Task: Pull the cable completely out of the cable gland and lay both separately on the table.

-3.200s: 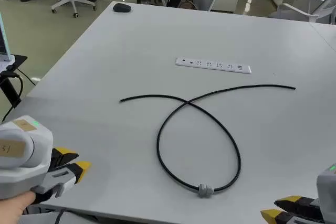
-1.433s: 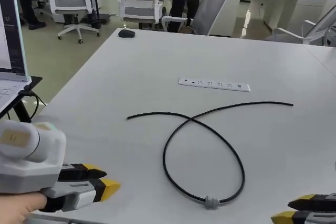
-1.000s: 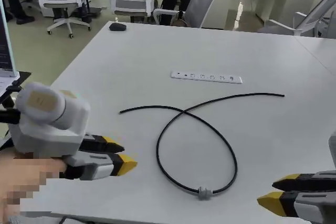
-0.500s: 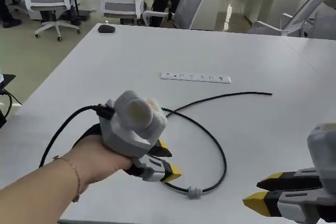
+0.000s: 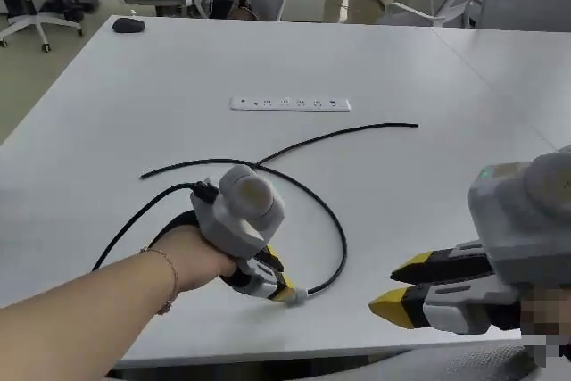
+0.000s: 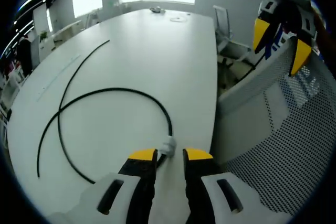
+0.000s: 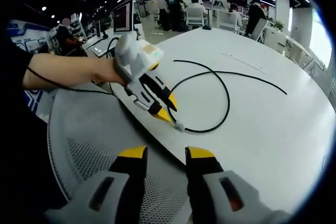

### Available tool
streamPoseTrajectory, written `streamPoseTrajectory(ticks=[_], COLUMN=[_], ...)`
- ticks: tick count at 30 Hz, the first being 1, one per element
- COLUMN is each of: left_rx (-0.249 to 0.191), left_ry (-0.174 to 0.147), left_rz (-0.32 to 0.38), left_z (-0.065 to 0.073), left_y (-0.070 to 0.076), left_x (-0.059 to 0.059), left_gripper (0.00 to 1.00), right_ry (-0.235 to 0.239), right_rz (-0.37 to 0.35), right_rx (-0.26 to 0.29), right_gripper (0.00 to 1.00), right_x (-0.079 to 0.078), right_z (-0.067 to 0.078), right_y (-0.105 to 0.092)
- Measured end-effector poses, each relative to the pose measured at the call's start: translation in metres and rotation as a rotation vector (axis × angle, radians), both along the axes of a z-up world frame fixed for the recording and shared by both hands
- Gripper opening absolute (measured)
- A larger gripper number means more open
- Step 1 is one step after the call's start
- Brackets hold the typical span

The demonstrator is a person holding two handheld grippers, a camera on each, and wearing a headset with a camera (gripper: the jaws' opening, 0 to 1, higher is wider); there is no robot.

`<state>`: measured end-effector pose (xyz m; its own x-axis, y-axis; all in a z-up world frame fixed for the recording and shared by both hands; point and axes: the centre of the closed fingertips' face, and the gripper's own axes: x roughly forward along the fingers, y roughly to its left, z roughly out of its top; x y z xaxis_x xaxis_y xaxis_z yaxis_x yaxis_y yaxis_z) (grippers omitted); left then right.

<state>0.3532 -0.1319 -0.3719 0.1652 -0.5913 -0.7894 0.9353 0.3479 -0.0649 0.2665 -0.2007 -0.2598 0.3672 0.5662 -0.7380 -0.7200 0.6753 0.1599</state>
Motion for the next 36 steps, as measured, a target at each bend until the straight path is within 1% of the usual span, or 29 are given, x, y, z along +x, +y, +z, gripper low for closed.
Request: streamPoseTrajectory(ticks=[2, 4, 5, 8, 11, 14, 15, 16, 18, 19, 20, 21, 22, 23, 24, 25, 26, 27, 28, 29, 30, 31, 33, 34, 36], left_rx=[0.012, 0.015, 0.017, 0.022, 0.023, 0.035, 0.043, 0.039, 0.026, 0.026, 0.032, 0.053, 0.062, 0.048, 0.046, 0.043, 0.039, 0.039, 0.039, 0.049, 0.058, 0.051, 0.018, -0.013, -0.049], left_ry=[0.005, 0.028, 0.028, 0.037, 0.046, 0.038, 0.023, 0.02, 0.043, 0.041, 0.034, 0.03, 0.023, -0.01, 0.003, -0.001, -0.006, -0.03, -0.036, -0.043, -0.042, -0.038, -0.02, -0.018, -0.019], left_rz=[-0.003, -0.017, -0.02, -0.029, -0.03, -0.049, -0.045, -0.044, -0.048, -0.049, -0.065, -0.08, -0.082, -0.091, -0.059, -0.05, -0.055, -0.079, -0.082, -0.081, -0.097, -0.102, -0.087, -0.075, -0.046], left_z=[-0.009, -0.015, -0.017, -0.026, -0.03, -0.034, -0.035, -0.035, -0.035, -0.035, -0.037, -0.039, -0.041, -0.039, -0.038, -0.038, -0.038, -0.037, -0.037, -0.036, -0.033, -0.029, -0.015, -0.004, 0.011], left_y=[-0.003, -0.006, -0.007, -0.01, -0.013, -0.015, -0.014, -0.015, -0.016, -0.016, -0.016, -0.013, -0.011, -0.012, -0.008, -0.008, -0.009, -0.009, -0.009, -0.007, -0.006, -0.005, -0.004, -0.005, -0.006], left_x=[0.003, 0.001, 0.001, 0.002, 0.002, 0.001, 0.004, 0.005, 0.002, 0.002, 0.001, 0.0, 0.001, 0.005, 0.005, 0.006, 0.005, 0.006, 0.006, 0.005, 0.003, 0.002, 0.002, 0.003, 0.006], left_gripper=[0.23, 0.23, 0.23, 0.24, 0.24, 0.24, 0.24, 0.25, 0.24, 0.23, 0.23, 0.23, 0.21, 0.18, 0.18, 0.18, 0.18, 0.18, 0.17, 0.17, 0.17, 0.17, 0.17, 0.17, 0.17], right_ry=[0.007, 0.013, 0.016, 0.018, 0.024, 0.028, 0.03, 0.032, 0.035, 0.035, 0.035, 0.037, 0.039, 0.04, 0.041, 0.041, 0.041, 0.041, 0.042, 0.045, 0.047, 0.046, 0.05, 0.05, 0.051], right_rz=[-0.006, -0.016, -0.026, -0.024, -0.029, -0.035, -0.035, -0.033, -0.036, -0.038, -0.039, -0.04, -0.04, -0.037, -0.037, -0.035, -0.035, -0.034, -0.033, -0.03, -0.024, -0.02, -0.013, -0.008, 0.007], right_rx=[0.001, 0.002, 0.006, 0.015, 0.015, 0.019, 0.018, 0.017, 0.016, 0.017, 0.017, 0.017, 0.015, 0.012, 0.011, 0.011, 0.012, 0.014, 0.015, 0.014, 0.01, 0.008, 0.013, 0.013, 0.011], right_gripper=[0.29, 0.29, 0.29, 0.29, 0.29, 0.29, 0.29, 0.29, 0.29, 0.29, 0.29, 0.29, 0.29, 0.29, 0.29, 0.29, 0.29, 0.29, 0.29, 0.29, 0.29, 0.29, 0.28, 0.28, 0.28], right_x=[-0.003, -0.005, -0.005, -0.006, -0.005, -0.003, -0.002, -0.001, 0.001, 0.002, 0.002, 0.003, 0.004, 0.004, 0.004, 0.005, 0.005, 0.005, 0.006, 0.006, 0.006, 0.007, 0.007, 0.008, 0.009], right_z=[-0.001, -0.001, -0.001, 0.001, 0.0, 0.0, 0.0, 0.0, -0.001, 0.0, -0.001, -0.001, -0.001, -0.002, -0.002, -0.002, -0.002, -0.003, -0.004, -0.005, -0.006, -0.006, -0.006, -0.006, -0.007], right_y=[-0.002, -0.005, -0.007, -0.006, -0.007, -0.008, -0.008, -0.008, -0.009, -0.009, -0.009, -0.008, -0.008, -0.007, -0.007, -0.006, -0.005, -0.004, -0.003, -0.001, -0.001, 0.0, 0.001, 0.002, 0.004])
